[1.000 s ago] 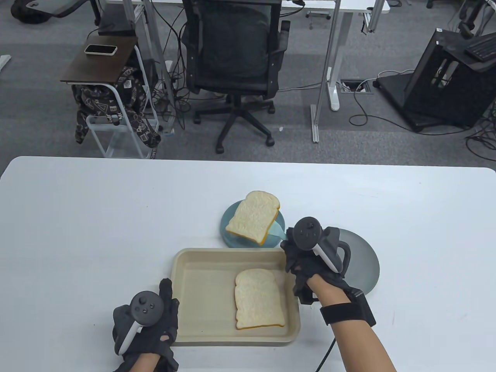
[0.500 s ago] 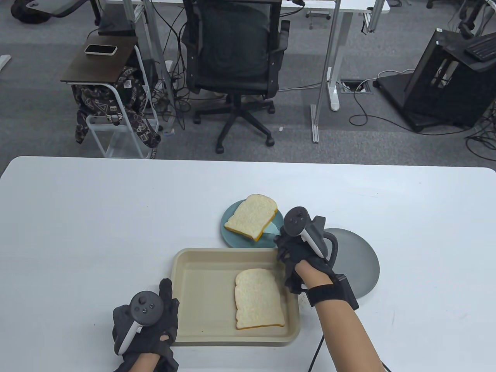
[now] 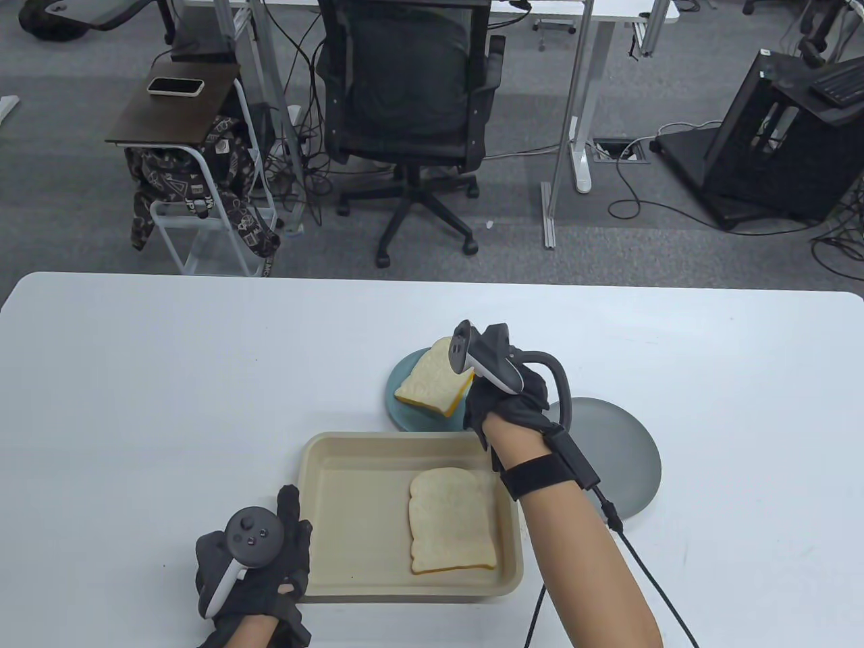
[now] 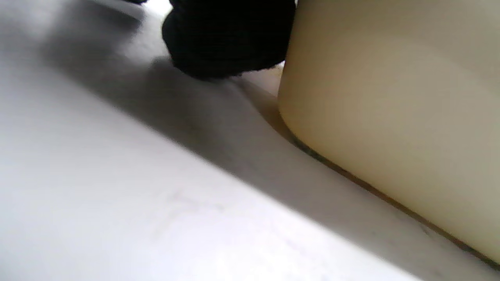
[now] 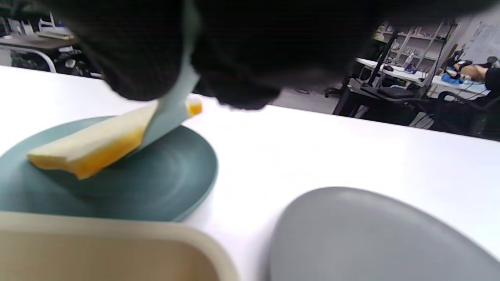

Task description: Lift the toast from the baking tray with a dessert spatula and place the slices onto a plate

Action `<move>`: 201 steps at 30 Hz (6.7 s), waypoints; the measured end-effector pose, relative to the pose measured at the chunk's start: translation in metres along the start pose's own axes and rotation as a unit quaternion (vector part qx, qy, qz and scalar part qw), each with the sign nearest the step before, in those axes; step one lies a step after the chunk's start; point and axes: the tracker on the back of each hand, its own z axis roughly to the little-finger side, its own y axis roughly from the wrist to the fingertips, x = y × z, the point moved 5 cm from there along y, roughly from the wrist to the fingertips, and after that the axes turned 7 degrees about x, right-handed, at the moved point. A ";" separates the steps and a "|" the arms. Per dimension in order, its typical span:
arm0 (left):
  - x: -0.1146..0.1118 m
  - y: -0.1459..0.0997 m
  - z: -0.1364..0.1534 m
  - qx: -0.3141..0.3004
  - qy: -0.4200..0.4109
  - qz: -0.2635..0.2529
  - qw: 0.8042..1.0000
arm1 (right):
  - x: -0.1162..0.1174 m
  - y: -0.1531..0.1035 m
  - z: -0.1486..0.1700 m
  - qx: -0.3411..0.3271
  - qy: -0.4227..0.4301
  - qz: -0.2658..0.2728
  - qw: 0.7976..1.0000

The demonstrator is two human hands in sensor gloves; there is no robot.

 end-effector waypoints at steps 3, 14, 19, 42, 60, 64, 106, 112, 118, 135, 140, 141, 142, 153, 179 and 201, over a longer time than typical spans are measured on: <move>0.000 0.000 0.000 0.000 0.000 0.000 1.000 | 0.000 -0.001 0.006 0.010 -0.014 -0.015 1.000; 0.000 0.000 0.001 0.001 -0.001 0.001 1.000 | -0.003 -0.018 0.043 0.027 -0.052 0.005 0.998; 0.000 0.001 0.001 0.001 -0.002 0.001 1.000 | -0.033 -0.055 0.056 -0.013 -0.075 0.075 0.994; -0.001 0.001 0.001 0.002 -0.001 0.000 1.000 | -0.015 -0.114 0.050 -0.136 -0.132 -0.042 0.981; -0.001 0.001 0.001 0.002 -0.001 0.000 1.000 | 0.003 -0.109 0.057 -0.139 -0.172 -0.081 0.972; -0.001 0.000 0.001 0.002 0.000 -0.001 1.000 | 0.013 -0.084 0.080 -0.163 -0.101 -0.129 0.973; -0.001 0.000 0.000 0.001 0.000 -0.003 1.000 | 0.097 -0.112 0.006 -0.310 0.183 -0.116 0.926; -0.001 0.000 0.000 0.001 -0.002 -0.002 1.000 | 0.097 -0.124 -0.017 -0.322 0.185 -0.106 0.922; -0.002 0.000 0.001 0.001 -0.002 -0.002 1.000 | 0.100 -0.129 -0.028 -0.325 0.194 -0.095 0.921; -0.002 0.000 0.001 0.002 -0.008 0.000 1.000 | 0.104 -0.138 -0.007 -0.325 0.235 -0.057 0.914; -0.002 0.000 0.001 0.002 -0.008 0.001 1.000 | 0.089 -0.134 0.013 -0.316 0.246 -0.041 0.915; -0.002 0.000 0.001 0.002 -0.008 0.001 1.000 | 0.083 -0.133 0.018 -0.312 0.249 -0.033 0.916; -0.002 0.000 0.001 0.002 -0.009 0.001 1.000 | 0.078 -0.131 0.023 -0.309 0.254 -0.027 0.916; -0.002 0.001 0.002 0.002 -0.009 0.001 1.000 | 0.025 -0.097 0.069 -0.243 0.320 0.032 0.915; -0.002 0.001 0.002 0.001 -0.012 0.004 1.000 | 0.043 0.014 0.066 -0.073 0.292 0.029 0.953; -0.002 0.001 0.002 0.001 -0.015 0.005 1.000 | -0.001 0.000 0.026 -0.032 0.094 -0.004 0.995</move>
